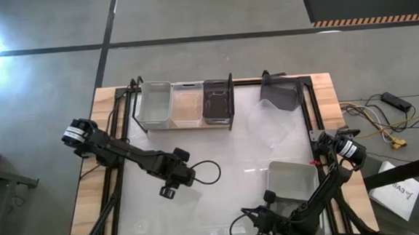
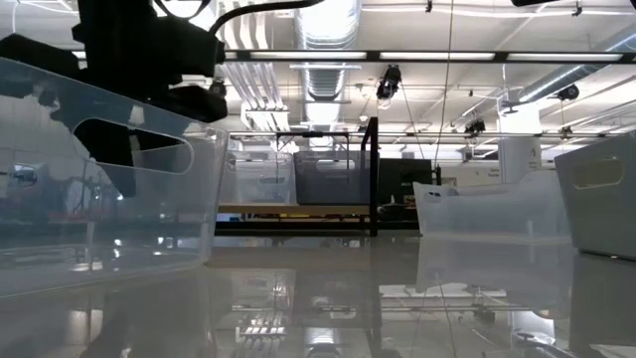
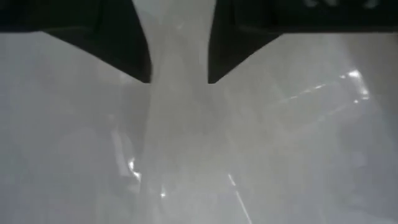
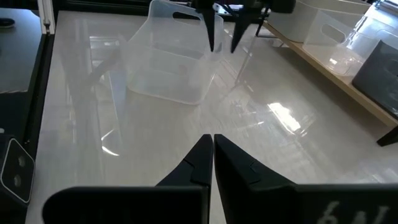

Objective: Stack baskets on shelf by color
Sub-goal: Stack the left transparent bin on top of the transparent bin on the shelf, then stack the bottom black bin on top of the black bin on the shelf

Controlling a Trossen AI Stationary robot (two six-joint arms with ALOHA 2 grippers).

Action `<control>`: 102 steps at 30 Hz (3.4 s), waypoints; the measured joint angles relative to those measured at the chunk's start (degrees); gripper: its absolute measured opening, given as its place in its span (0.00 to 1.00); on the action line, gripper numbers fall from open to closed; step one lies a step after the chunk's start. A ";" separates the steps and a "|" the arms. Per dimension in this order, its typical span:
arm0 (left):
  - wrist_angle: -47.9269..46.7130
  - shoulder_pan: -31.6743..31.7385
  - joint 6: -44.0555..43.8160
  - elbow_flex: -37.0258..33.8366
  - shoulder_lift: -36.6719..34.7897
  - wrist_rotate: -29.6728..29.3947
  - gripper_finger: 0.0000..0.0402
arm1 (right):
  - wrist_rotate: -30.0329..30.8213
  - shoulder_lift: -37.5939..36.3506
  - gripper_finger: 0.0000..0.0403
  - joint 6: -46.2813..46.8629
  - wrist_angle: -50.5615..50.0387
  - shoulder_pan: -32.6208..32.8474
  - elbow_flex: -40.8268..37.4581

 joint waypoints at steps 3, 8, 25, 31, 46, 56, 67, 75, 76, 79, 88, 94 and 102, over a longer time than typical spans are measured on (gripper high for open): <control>0.20 0.48 -4.94 0.02 -0.07 2.91 0.14 | 0.00 0.00 0.02 -0.01 0.01 0.00 0.00; 0.25 0.87 -17.97 0.09 -1.81 4.13 0.02 | 0.00 0.00 0.02 -0.09 0.01 0.00 0.00; 0.09 0.78 -54.35 -1.79 -21.73 -6.63 0.00 | -0.04 1.92 0.02 -0.69 -0.01 0.00 0.02; -1.12 4.54 -56.94 -3.59 -26.94 -10.48 0.00 | -0.04 1.95 0.02 -0.85 -0.02 0.00 0.02; 8.45 33.65 -44.55 -0.42 -30.27 -10.68 0.00 | 0.02 1.86 0.02 -4.12 0.01 0.26 1.36; 16.03 45.38 -42.94 0.52 -22.87 -9.39 0.00 | 0.00 1.86 0.02 -3.05 0.18 0.62 1.36; 12.52 45.83 -46.16 1.01 -22.78 -17.89 0.00 | 0.04 1.86 0.02 -3.04 1.13 2.05 1.36; 5.28 45.81 -49.22 0.92 -23.33 -20.41 0.00 | 0.09 1.86 0.02 -3.71 1.30 2.12 1.36; 5.34 45.81 -49.36 0.92 -23.23 -20.36 0.00 | 0.08 1.86 0.02 -3.71 1.31 2.12 1.36; 5.23 45.77 -50.38 0.92 -22.83 -19.09 0.00 | 0.09 1.85 0.02 -3.71 1.32 2.14 1.36; 5.44 45.81 -50.67 0.92 -22.73 -17.78 0.04 | 0.11 1.84 0.02 -3.71 1.35 2.14 1.36; 5.38 45.81 -50.66 0.93 -22.73 -17.79 0.23 | 0.11 1.84 0.02 -3.71 1.45 2.14 1.36; 5.34 45.63 -36.94 6.89 -24.00 -14.03 0.39 | 0.09 1.84 0.02 -3.82 1.49 2.14 1.33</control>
